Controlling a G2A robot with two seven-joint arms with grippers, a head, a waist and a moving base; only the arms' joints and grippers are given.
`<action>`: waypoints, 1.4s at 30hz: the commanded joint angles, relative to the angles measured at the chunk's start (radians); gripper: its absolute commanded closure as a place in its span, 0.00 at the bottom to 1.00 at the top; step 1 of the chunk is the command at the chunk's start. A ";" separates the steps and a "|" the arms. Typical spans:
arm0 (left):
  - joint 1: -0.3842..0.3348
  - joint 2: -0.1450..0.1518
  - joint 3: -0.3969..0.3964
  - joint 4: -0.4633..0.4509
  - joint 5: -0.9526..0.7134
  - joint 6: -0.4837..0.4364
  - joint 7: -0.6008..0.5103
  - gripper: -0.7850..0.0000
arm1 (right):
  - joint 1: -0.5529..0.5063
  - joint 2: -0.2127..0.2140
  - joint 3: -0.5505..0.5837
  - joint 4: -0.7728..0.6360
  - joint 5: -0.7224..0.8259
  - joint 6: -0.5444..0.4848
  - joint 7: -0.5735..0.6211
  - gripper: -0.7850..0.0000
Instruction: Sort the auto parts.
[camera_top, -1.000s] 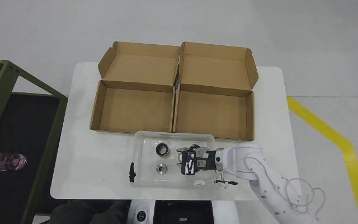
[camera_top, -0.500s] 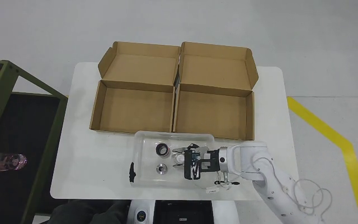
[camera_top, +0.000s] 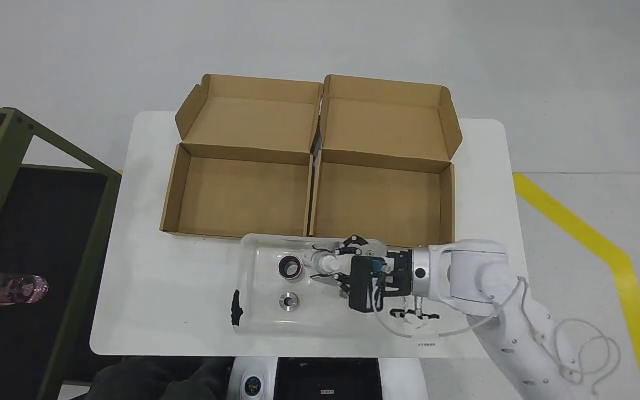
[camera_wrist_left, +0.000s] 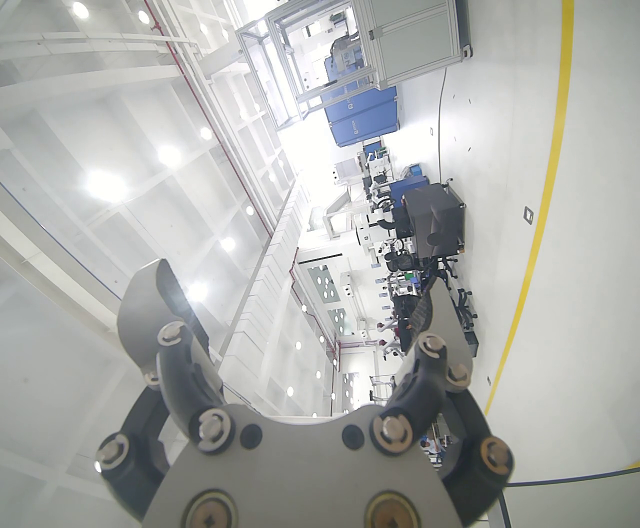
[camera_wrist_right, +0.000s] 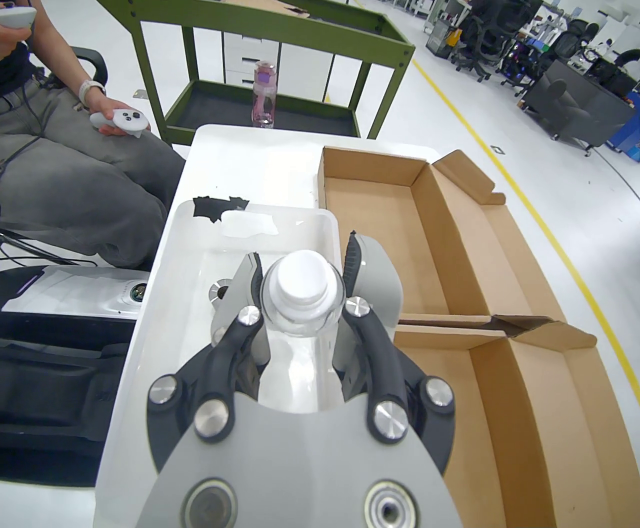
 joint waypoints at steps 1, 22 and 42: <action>0.000 0.000 0.000 0.000 0.000 0.000 0.000 0.00 | 0.009 0.001 0.007 -0.001 0.010 0.000 -0.010 1.00; 0.000 0.000 0.000 0.000 0.000 0.000 0.000 0.00 | 0.179 -0.008 0.009 0.193 0.047 0.125 -0.003 1.00; 0.000 0.000 0.000 0.000 0.000 0.000 0.000 0.00 | 0.414 -0.068 -0.162 0.592 0.119 0.240 -0.027 1.00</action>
